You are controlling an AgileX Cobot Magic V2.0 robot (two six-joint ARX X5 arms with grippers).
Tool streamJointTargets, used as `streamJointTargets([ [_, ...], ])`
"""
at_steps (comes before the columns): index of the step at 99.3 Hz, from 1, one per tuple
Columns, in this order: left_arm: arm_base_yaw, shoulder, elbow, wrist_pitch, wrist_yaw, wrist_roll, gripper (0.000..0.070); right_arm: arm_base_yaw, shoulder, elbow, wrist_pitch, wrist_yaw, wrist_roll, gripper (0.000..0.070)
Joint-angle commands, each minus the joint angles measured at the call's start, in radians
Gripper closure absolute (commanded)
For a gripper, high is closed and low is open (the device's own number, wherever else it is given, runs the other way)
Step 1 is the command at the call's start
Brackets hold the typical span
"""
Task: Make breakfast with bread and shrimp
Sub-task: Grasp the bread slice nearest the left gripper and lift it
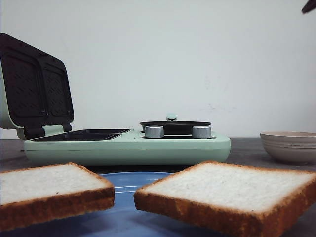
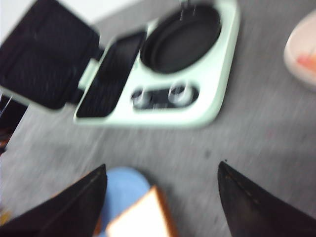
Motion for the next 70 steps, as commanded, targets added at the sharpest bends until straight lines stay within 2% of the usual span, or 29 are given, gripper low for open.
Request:
streamJointTargets([
  [1, -0.006, 0.031, 0.014, -0.008, 0.027, -0.014, 0.0265, 0.013, 0.016, 0.016, -0.042, -0.037, -0.002, 0.0258],
  [11, -0.016, 0.072, 0.014, -0.039, 0.063, -0.013, 0.0265, 0.031, 0.049, 0.016, -0.121, -0.097, -0.035, 0.0256],
  [22, -0.023, 0.132, 0.014, -0.083, 0.076, -0.012, 0.0265, 0.051, 0.069, 0.016, -0.163, -0.105, -0.085, 0.0255],
  [34, -0.038, 0.219, 0.014, -0.109, 0.087, -0.011, 0.0265, 0.06, 0.072, 0.016, -0.162, -0.105, -0.089, 0.0256],
  [55, -0.078, 0.399, 0.014, -0.091, 0.195, 0.016, 0.0264, 0.067, 0.072, 0.016, -0.148, -0.105, -0.103, 0.0256],
  [70, -0.092, 0.507, 0.014, -0.079, 0.201, 0.043, 0.0265, 0.079, 0.072, 0.016, -0.13, -0.105, -0.103, 0.0256],
])
